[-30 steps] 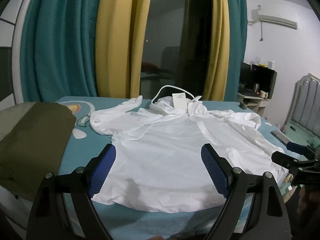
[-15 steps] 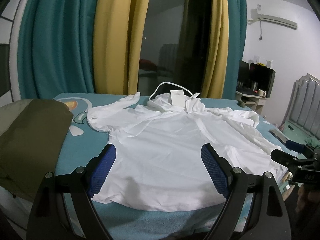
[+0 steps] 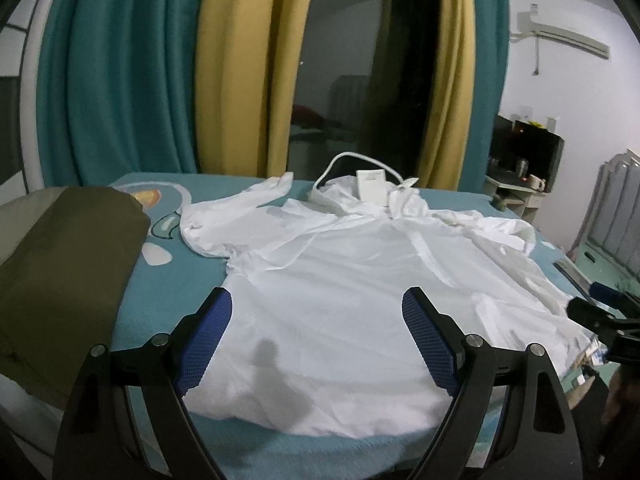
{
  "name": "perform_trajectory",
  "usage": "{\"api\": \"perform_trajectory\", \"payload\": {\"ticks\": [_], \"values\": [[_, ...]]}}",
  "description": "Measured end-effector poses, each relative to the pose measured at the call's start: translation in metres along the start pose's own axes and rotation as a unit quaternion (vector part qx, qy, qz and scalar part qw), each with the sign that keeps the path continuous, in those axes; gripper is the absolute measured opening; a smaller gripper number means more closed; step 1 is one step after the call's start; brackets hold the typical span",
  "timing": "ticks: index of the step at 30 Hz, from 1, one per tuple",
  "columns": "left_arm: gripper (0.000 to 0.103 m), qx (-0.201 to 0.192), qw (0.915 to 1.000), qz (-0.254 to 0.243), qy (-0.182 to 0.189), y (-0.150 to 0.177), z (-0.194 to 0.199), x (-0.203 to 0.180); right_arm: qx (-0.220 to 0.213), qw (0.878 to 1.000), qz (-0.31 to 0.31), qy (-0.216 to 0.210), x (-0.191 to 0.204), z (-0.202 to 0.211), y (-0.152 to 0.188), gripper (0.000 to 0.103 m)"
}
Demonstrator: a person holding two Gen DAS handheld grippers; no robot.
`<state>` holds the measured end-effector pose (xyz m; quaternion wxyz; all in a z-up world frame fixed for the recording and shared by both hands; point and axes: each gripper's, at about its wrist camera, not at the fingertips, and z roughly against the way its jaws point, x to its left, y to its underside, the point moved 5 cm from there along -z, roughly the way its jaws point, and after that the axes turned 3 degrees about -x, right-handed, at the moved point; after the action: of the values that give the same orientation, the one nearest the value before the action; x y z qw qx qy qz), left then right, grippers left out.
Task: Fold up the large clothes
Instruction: 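Lower the right tool to the jacket hem and close on it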
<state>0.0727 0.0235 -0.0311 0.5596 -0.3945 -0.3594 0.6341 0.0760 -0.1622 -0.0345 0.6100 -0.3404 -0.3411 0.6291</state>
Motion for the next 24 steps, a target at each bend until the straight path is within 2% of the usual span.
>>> {"api": "perform_trajectory", "payload": {"ticks": [3,9,11,16,18,20,24], "values": [[0.089,0.018,0.9998,-0.005,0.001,-0.008,-0.026,0.004,0.008,1.000,0.001,0.007,-0.009,-0.014,-0.006,0.102],[0.089,0.050,0.9982,-0.010,0.030,-0.033,-0.081,0.006,0.036,0.999,0.009,0.021,-0.037,-0.057,-0.023,0.102],[0.089,0.057,0.9978,-0.018,0.027,-0.044,-0.101,0.008,0.058,0.998,0.014,0.020,-0.057,-0.081,-0.032,0.102],[0.089,0.096,0.9943,-0.006,0.046,-0.060,-0.151,0.018,0.083,0.995,0.047,0.033,-0.098,-0.125,-0.057,0.101],[0.089,0.118,0.9917,-0.004,0.051,-0.062,-0.173,0.020,0.097,0.993,0.055,0.024,-0.111,-0.146,-0.069,0.087],[0.089,0.125,0.9912,0.001,0.043,-0.064,-0.194,0.027,0.111,0.991,0.076,0.027,-0.117,-0.168,-0.080,0.078],[0.089,0.138,0.9902,-0.002,0.022,-0.069,-0.227,0.035,0.141,0.981,0.133,0.016,-0.117,-0.227,-0.097,0.074]]}}
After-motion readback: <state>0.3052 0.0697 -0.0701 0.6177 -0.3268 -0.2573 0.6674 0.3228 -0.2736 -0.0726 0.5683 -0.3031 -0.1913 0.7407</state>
